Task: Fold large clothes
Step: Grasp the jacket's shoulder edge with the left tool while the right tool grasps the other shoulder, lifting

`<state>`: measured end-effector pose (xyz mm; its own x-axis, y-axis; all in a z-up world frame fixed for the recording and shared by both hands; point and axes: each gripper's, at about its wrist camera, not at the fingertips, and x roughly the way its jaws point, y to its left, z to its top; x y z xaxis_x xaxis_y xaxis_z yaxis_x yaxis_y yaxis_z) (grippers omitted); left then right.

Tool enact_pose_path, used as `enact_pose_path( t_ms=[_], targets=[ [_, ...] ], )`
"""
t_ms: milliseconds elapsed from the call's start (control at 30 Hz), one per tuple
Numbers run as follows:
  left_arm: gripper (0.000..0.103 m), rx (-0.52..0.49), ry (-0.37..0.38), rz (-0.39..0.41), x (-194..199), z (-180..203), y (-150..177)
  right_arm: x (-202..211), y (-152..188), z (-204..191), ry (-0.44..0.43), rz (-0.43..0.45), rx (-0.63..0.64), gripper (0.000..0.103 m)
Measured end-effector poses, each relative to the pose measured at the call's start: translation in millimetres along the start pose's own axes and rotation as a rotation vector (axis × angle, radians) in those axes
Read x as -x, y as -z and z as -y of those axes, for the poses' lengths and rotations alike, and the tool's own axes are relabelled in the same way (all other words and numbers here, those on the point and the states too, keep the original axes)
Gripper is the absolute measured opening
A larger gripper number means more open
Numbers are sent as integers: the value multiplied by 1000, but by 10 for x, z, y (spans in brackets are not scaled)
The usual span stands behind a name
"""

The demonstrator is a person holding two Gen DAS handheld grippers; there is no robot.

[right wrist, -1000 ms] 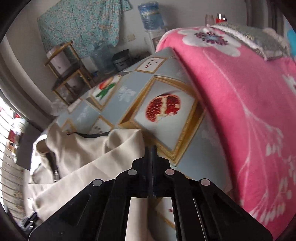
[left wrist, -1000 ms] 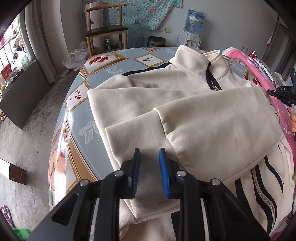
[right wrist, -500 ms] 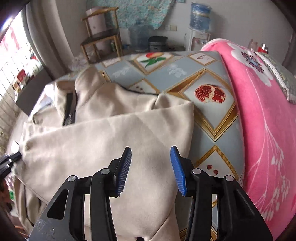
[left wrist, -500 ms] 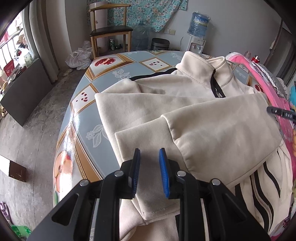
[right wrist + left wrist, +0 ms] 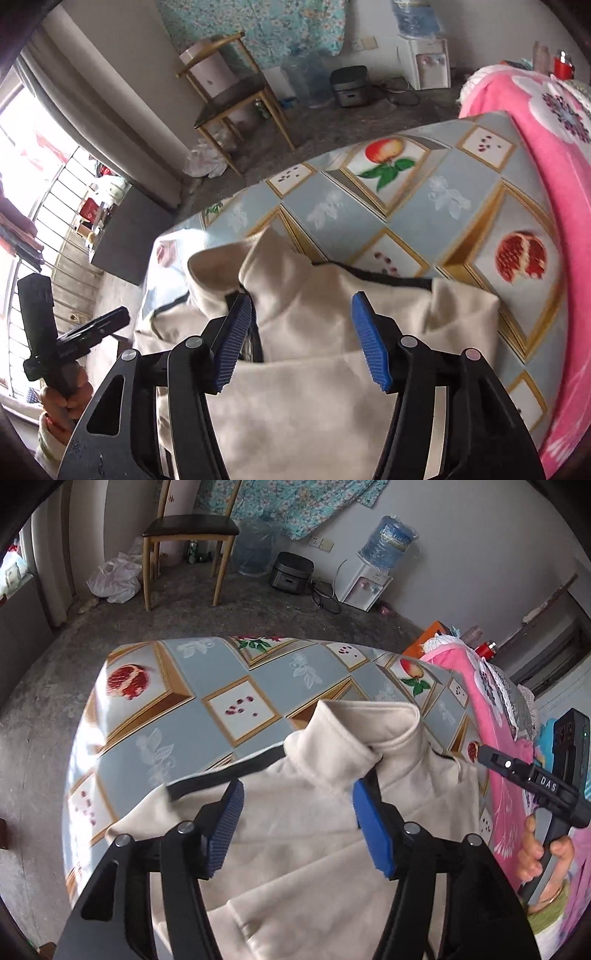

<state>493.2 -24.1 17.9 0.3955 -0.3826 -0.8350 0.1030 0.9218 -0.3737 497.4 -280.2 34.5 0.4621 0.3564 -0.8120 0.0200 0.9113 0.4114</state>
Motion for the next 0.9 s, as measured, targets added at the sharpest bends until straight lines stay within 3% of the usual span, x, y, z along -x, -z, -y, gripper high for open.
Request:
enact_pose_path(
  t_ms=[100,200,267,333,367,400,467,533,733,900],
  targets=[
    [62,109,34,-62,-371,44,-280,-367,-195,-66,0,-43,-43,56],
    [62,167,0,-69,-637,71,-426,-631,-248,-149,52,-65,-31,54],
    [62,172,-21,-77,-766,92,-469,-749,-249,-172,58,-85,-33,45],
    [62,156,-53,-92,-866,86,-471,-805,-255,-170,35,-96,-40,28],
    [54,153,-73,-100,-910,88,-471,-800,-247,-179,37,-91,-33,24],
    [38,151,-64,-103,-934,89,-466,-775,-228,-201,49,-81,-14,20],
    [21,148,-30,-100,-915,96,-449,-708,-189,-249,65,-66,31,16],
    [13,112,-23,-83,-840,142,-424,-580,-117,-276,53,-51,70,15],
    [10,-94,-29,-1,-366,391,-120,-136,212,-315,38,-6,183,14],
    [10,-225,-32,37,-21,498,331,113,704,-342,107,15,294,14]
  ],
)
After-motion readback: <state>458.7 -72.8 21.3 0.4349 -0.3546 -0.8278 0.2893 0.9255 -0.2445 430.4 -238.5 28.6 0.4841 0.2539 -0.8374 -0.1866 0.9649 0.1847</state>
